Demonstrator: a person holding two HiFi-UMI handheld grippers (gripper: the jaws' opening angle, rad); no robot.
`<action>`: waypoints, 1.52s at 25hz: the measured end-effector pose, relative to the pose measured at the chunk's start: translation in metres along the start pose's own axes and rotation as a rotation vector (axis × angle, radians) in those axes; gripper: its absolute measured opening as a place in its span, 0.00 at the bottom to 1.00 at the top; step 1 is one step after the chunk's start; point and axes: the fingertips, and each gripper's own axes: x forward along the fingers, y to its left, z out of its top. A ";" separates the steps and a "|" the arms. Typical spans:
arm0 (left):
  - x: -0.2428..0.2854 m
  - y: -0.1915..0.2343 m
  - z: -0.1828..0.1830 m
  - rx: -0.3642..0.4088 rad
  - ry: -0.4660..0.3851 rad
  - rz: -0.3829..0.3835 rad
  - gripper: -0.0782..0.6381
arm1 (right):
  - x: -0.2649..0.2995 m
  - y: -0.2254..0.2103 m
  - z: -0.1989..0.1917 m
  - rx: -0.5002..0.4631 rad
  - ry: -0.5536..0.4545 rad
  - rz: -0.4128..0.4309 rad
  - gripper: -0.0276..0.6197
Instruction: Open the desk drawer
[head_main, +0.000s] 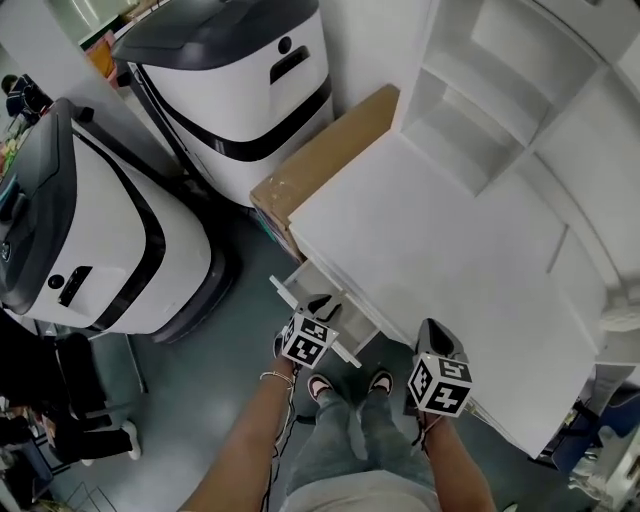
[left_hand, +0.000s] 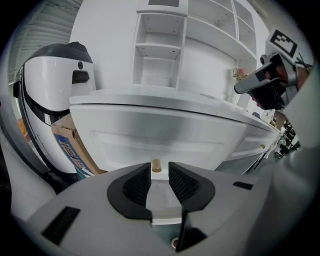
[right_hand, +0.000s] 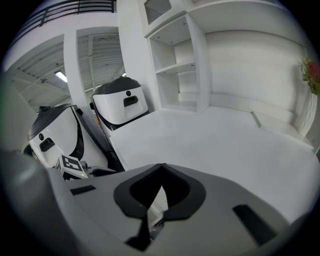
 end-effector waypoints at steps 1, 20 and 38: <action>0.004 0.001 0.001 0.004 0.005 -0.003 0.27 | 0.002 -0.002 0.002 0.002 0.000 -0.004 0.05; 0.049 0.005 -0.009 0.014 0.064 -0.046 0.28 | 0.023 -0.018 0.019 0.013 0.011 -0.033 0.05; 0.054 0.002 -0.009 0.048 0.074 -0.072 0.23 | 0.025 -0.018 0.018 0.021 0.015 -0.040 0.05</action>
